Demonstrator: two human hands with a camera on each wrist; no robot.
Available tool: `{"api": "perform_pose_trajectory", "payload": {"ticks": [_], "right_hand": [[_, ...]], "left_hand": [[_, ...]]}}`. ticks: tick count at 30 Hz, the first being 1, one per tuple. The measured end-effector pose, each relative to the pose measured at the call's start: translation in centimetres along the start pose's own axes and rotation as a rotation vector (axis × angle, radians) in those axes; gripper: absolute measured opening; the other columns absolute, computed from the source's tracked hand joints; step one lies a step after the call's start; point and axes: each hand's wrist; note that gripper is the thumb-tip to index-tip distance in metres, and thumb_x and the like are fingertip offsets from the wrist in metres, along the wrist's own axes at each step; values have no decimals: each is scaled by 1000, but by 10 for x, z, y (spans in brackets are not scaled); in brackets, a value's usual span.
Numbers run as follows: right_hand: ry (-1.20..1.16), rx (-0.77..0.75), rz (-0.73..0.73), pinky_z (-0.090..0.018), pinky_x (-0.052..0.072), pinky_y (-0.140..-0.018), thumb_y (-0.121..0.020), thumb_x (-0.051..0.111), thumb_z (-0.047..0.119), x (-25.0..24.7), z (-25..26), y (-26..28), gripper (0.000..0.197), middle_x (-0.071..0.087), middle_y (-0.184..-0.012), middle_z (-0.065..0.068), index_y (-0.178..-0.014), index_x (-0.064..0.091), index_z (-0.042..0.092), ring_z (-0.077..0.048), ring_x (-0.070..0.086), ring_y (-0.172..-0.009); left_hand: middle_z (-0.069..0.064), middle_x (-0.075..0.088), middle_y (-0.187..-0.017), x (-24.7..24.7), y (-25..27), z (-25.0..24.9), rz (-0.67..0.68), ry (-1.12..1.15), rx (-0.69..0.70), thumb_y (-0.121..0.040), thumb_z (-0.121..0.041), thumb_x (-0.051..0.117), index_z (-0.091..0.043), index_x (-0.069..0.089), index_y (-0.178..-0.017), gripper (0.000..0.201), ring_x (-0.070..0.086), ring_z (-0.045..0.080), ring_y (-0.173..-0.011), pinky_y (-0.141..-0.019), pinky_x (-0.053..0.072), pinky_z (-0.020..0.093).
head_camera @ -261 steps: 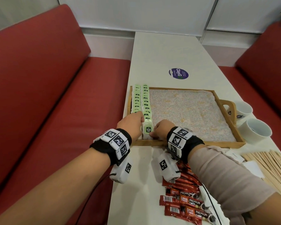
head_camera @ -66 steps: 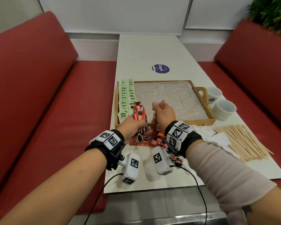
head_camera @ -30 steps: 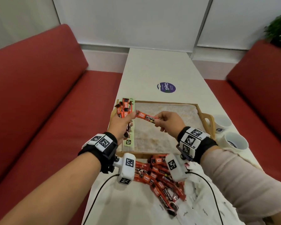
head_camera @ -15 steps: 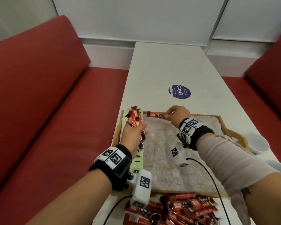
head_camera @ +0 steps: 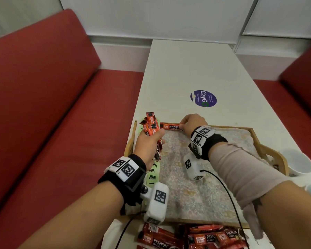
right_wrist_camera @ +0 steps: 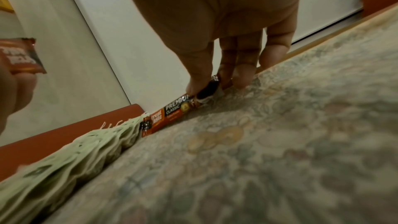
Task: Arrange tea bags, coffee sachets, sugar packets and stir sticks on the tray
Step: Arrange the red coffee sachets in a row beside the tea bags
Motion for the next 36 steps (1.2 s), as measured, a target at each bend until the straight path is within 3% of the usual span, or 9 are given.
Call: {"api": "perform_pose_trajectory", "payload": {"ticks": [10,15,19,23,26,30,33,36], "right_hand": [[75,-37,-25,-26,42,-69,-87,66,22,5,4,-2,15,69,-103,-8,-96,70,11,-25,62,-94],[124,-37,-43,-27,42,-70,-86,67,28,7,3,-4,24,66,-105,-10,-101,66,9,-28,61,-94],[47,-23,-102,-30,40,-71,-86,65,32,6,1,1,30,51,-112,-8,-106,55,12,-27,56,-89],[-98,-98,-148,-28,38,-71,-90,60,33,2,4,16,21,51,-98,-2,-100,56,15,-20,51,-82],[-237,-242,-24,-28,41,-71,-94,54,34,0,7,35,19,59,-83,1,-87,58,17,-16,54,-72],[-407,-349,275,-19,40,-55,-97,48,37,-6,14,66,27,62,-72,5,-86,63,16,-10,56,-56],[-472,-351,335,-17,41,-51,-90,64,23,-1,16,73,11,64,-69,5,-80,58,22,-7,60,-55],[-583,-298,332,-20,42,-53,-85,69,11,5,15,72,13,67,-68,-1,-82,58,18,-9,64,-55]], "left_hand": [[2,61,-80,-4,-3,1,5,-6,15,-90,-19,63,-7,55,-115,29,58,11,-67,-58,43,26],[2,59,-79,-5,-4,0,42,43,-22,-92,-18,62,-10,56,-107,18,58,11,-65,-58,46,24],[3,60,-86,-6,-3,-2,57,95,-45,-91,-15,62,-15,59,-98,8,62,13,-78,-66,52,26],[10,65,-93,-8,-1,-5,66,86,-29,-91,-13,62,-13,61,-98,7,65,20,-88,-76,55,35],[15,66,-99,-8,2,-5,53,50,-3,-92,-15,61,-11,63,-100,9,65,24,-86,-79,54,42],[13,69,-99,-8,5,-5,45,47,33,-94,-15,58,-10,64,-107,16,65,24,-81,-78,54,42],[11,71,-98,-8,5,-6,51,60,51,-94,-16,57,-4,63,-112,23,68,25,-82,-69,57,35],[15,70,-99,-8,5,-6,60,80,58,-94,-14,58,2,61,-115,26,68,30,-83,-66,59,38]]}}
Point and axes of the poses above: each hand's wrist, its own y-axis away from the middle knuckle, its own x-axis out of the palm, z = x × y
